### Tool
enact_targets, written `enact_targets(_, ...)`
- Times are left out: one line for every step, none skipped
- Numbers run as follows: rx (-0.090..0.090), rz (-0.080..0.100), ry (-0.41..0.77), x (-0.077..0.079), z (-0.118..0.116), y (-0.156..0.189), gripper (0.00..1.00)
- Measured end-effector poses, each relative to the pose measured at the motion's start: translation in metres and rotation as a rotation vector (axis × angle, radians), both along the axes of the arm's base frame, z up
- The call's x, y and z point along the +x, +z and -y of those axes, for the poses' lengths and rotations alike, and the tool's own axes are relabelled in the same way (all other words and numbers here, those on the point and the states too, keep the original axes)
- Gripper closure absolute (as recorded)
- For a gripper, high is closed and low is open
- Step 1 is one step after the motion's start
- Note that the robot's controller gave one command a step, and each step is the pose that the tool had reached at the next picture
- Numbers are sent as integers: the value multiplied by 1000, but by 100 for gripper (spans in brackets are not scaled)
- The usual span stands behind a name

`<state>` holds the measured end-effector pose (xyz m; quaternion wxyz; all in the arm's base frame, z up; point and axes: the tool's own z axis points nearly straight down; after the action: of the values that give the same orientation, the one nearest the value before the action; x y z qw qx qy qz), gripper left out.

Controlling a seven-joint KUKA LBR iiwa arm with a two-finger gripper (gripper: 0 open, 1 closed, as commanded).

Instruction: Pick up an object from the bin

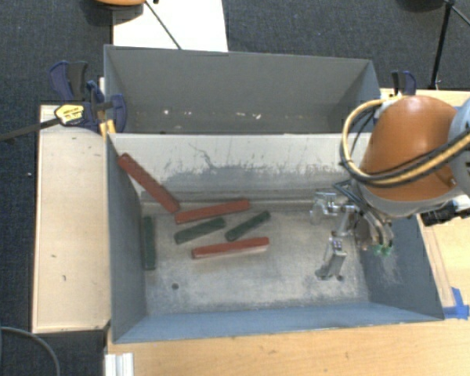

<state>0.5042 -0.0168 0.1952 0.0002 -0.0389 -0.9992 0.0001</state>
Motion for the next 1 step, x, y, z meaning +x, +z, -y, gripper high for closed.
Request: enact_targets(0,2,1,1,-1,1,0)
